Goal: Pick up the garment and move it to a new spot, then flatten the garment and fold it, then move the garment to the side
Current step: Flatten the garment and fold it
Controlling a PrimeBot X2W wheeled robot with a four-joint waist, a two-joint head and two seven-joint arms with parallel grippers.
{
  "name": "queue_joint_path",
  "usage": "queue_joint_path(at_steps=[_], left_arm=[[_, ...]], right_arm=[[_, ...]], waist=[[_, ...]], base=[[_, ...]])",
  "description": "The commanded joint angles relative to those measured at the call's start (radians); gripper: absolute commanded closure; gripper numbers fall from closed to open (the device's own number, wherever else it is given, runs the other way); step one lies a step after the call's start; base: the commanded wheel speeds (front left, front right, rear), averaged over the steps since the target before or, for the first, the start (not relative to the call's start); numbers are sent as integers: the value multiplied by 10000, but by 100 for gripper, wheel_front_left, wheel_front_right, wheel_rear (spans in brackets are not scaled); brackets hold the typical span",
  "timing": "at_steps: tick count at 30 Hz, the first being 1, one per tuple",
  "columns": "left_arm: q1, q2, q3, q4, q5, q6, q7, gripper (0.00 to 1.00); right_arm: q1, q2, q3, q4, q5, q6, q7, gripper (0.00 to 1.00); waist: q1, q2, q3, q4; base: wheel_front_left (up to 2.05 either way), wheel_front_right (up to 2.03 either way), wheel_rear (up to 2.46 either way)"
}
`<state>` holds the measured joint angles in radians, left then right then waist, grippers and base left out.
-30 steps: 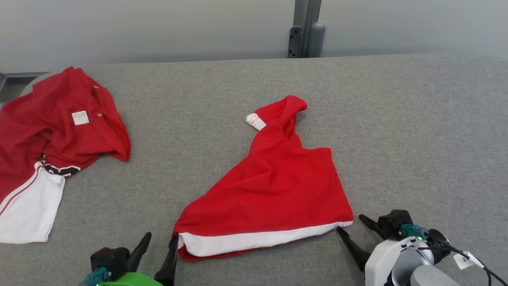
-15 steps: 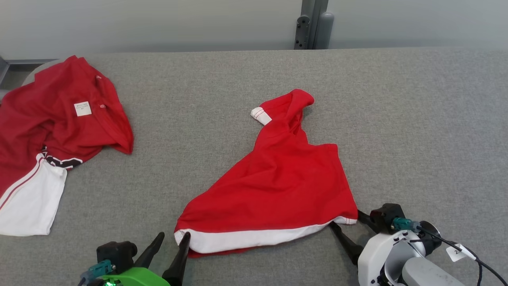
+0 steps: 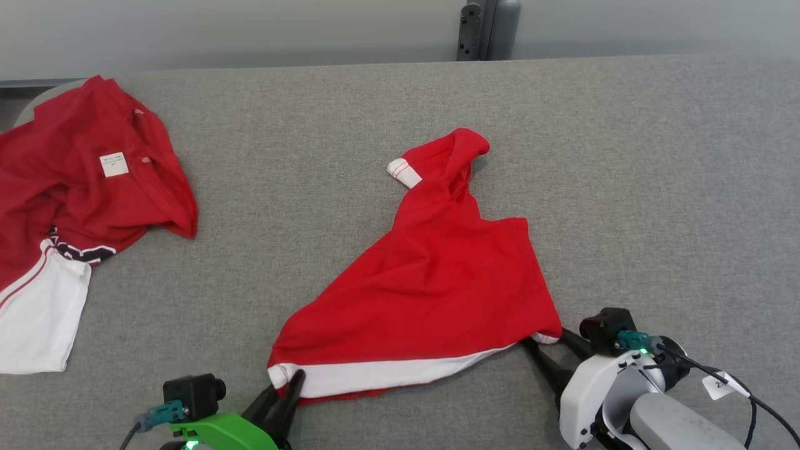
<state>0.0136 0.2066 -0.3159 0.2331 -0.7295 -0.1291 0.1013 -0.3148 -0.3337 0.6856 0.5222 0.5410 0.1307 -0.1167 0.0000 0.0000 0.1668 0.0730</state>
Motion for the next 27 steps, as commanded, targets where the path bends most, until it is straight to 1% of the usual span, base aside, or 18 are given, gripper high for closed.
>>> queue_joint_path(at_steps=[1,4,8,12,14,17,20,23,25,27], left_arm=[[-96,231,-62,-35,-158,-23,-10,100],[50,428,-159,-307,-590,-23,-200,100],[307,760,-169,-1343,-1028,-23,-248,100],[601,1137,-364,-3310,-1554,-24,11,100],[700,1372,-485,-4550,-1872,-24,182,100],[675,1595,-496,-6150,-2044,-19,444,100],[282,1837,-455,-7531,-1941,176,874,100],[-379,1953,-491,-8523,-2073,391,1502,100],[-1067,1987,-450,-8924,-2372,523,2004,100],[-1913,2047,-277,-9033,-2559,691,2481,100]], right_arm=[[59,-135,194,-18,184,0,135,100],[74,-475,78,-570,648,-3,-69,100],[389,-1110,-518,-1785,1362,-3,-197,100],[872,-1972,-1433,-3598,2135,-3,101,100],[1205,-2381,-2013,-4595,2463,-3,311,100],[1632,-2878,-2963,-6015,2842,-3,661,100],[1902,-3231,-4070,-7495,3107,-3,1113,100],[1771,-3410,-5125,-8656,3517,-1,1662,100],[1418,-3512,-5776,-9118,3744,-1,2100,100],[948,-3500,-6181,-9359,4027,-1,2575,100]], waist=[[0,0,-27,-30],[0,0,-124,-115],[0,0,-277,-265],[0,0,-439,-512],[0,0,-510,-642],[0,0,-572,-819],[0,0,-594,-999],[0,0,-553,-1153],[0,0,-442,-1236],[0,0,-224,-1310]], base=[[0,0,0],[0,0,0],[0,0,0],[0,0,0],[0,0,0],[0,0,0],[0,0,0],[0,0,0],[0,0,0],[0,0,0]])
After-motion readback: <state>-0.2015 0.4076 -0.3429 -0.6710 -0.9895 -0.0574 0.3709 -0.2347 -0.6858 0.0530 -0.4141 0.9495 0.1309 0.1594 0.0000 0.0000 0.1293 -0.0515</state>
